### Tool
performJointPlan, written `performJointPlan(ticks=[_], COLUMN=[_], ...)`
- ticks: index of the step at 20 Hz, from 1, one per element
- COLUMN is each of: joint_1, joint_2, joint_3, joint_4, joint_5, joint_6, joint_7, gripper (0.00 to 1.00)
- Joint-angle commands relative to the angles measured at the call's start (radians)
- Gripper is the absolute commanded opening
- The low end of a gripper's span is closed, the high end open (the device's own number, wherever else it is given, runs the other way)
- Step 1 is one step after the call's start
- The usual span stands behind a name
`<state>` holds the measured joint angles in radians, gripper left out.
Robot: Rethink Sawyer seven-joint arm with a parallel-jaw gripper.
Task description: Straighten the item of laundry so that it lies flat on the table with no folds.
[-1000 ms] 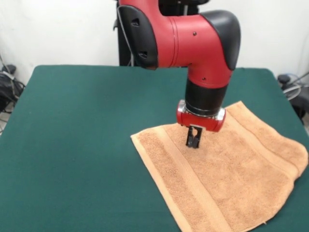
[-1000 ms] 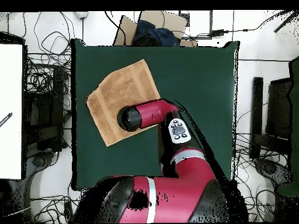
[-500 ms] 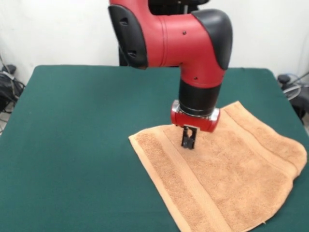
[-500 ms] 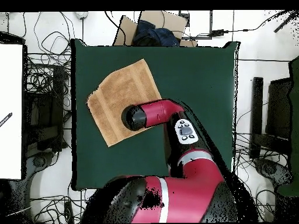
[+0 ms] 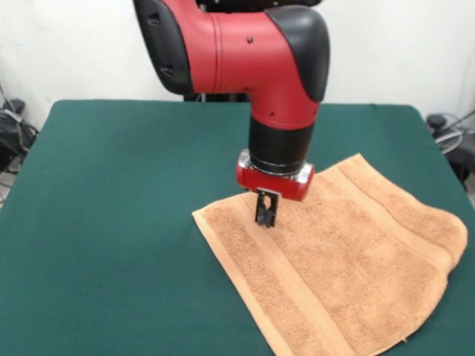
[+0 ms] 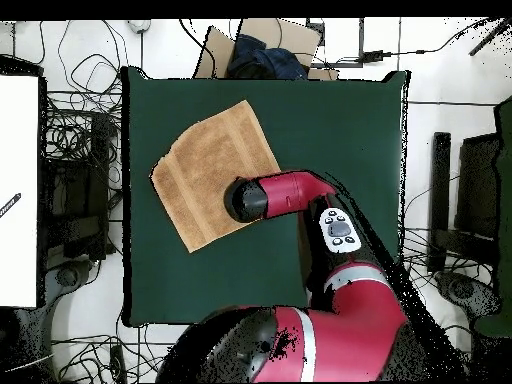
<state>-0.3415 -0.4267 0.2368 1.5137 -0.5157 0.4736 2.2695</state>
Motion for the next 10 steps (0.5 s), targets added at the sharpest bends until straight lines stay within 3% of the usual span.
performJointPlan(ticks=[1, 10], joint_1=[-0.003, 0.056], joint_2=[-0.052, -0.047], joint_3=[-0.022, -0.020], joint_4=[0.109, 0.093], joint_5=[-0.095, -0.096], joint_6=[-0.017, -0.020], joint_7=[-0.087, -0.017], gripper=[0.00, 0.00])
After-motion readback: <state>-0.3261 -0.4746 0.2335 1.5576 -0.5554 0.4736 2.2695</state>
